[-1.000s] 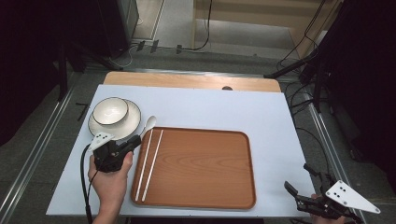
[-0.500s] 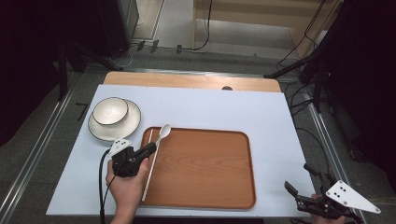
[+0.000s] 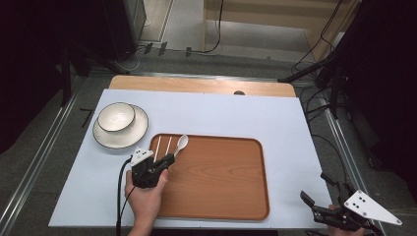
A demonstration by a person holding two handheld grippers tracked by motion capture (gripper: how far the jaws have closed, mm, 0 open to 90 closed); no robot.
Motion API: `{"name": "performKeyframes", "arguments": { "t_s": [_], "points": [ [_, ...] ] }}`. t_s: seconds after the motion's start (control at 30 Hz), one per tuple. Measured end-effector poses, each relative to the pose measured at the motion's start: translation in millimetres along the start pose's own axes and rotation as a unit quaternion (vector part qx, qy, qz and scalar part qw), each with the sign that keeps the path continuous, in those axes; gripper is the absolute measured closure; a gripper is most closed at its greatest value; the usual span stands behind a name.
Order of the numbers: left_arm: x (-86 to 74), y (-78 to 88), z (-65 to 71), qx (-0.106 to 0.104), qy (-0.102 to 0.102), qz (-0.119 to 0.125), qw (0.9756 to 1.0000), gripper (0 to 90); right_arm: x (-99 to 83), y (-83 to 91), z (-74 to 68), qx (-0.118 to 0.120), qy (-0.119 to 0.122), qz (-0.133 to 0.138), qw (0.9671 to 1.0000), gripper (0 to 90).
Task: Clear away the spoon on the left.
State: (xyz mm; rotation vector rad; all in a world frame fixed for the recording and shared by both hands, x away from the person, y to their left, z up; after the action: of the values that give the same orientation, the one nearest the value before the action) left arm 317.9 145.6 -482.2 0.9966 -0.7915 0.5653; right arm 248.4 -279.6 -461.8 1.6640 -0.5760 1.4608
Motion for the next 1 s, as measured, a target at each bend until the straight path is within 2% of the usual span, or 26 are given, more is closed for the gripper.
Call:
{"name": "performKeyframes", "arguments": {
  "t_s": [0.03, 0.1, 0.13, 0.2, 0.3, 0.4, 0.57, 0.7, 0.9, 1.0],
  "points": [
    [0.1, 0.0, -0.3, 0.001, 0.0, 0.0, 1.0, 86.2, 0.0, -0.1, -0.2, 0.001, 0.001, 0.0, 1.0, 13.2],
    [-1.4, -2.0, 0.0, -0.014, 0.005, -0.01, 0.9998, 85.0, -0.1, -0.1, -0.6, 0.002, 0.002, -0.001, 1.0, 13.2],
    [-2.2, -2.7, 0.3, -0.015, 0.003, -0.013, 0.9998, 80.5, -0.1, -0.2, -0.7, 0.002, 0.002, -0.001, 1.0, 13.2],
    [-4.5, -4.3, 1.5, -0.01, -0.008, -0.021, 0.9997, 70.2, 0.0, -0.3, -0.8, 0.002, 0.003, -0.001, 1.0, 13.2],
    [-8.3, -6.8, 2.9, -0.004, -0.017, -0.034, 0.9993, 62.9, -0.1, -0.6, -1.0, 0.002, 0.002, -0.002, 1.0, 13.2],
    [-12.3, -10.1, 2.1, 0.007, -0.021, -0.049, 0.9986, 59.2, 0.1, -1.2, -1.5, 0.003, 0.003, -0.003, 1.0, 13.2],
    [-19.3, -17.7, 6.6, 0.029, -0.044, -0.076, 0.9957, 55.4, -0.3, -1.7, -1.7, 0.003, 0.003, -0.004, 1.0, 13.2],
    [-22.3, -24.9, 10.2, 0.046, -0.057, -0.094, 0.9929, 54.1, -0.3, -1.5, -1.6, 0.003, 0.003, -0.003, 1.0, 13.2],
    [-29.4, -31.6, 12.0, 0.065, -0.075, -0.124, 0.9873, 60.5, -0.9, -0.5, -0.5, 0.004, 0.004, -0.003, 1.0, 13.2],
    [-30.3, -32.6, 10.4, 0.069, -0.072, -0.129, 0.9867, 65.8, -1.2, 0.3, -0.2, 0.003, 0.003, -0.004, 1.0, 13.2]
  ]
}}
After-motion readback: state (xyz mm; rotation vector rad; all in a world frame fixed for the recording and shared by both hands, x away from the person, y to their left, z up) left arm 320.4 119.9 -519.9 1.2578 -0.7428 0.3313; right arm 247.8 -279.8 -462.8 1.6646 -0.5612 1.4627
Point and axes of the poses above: each handheld gripper's, and its own axes: y roughly backward along the jaws, x roughly out of its top, z roughly to its right, the point moved 9 cm from there along -y, roughly forward along the jaws, and after that the axes turned 2 degrees about -y, right-handed, at the moved point
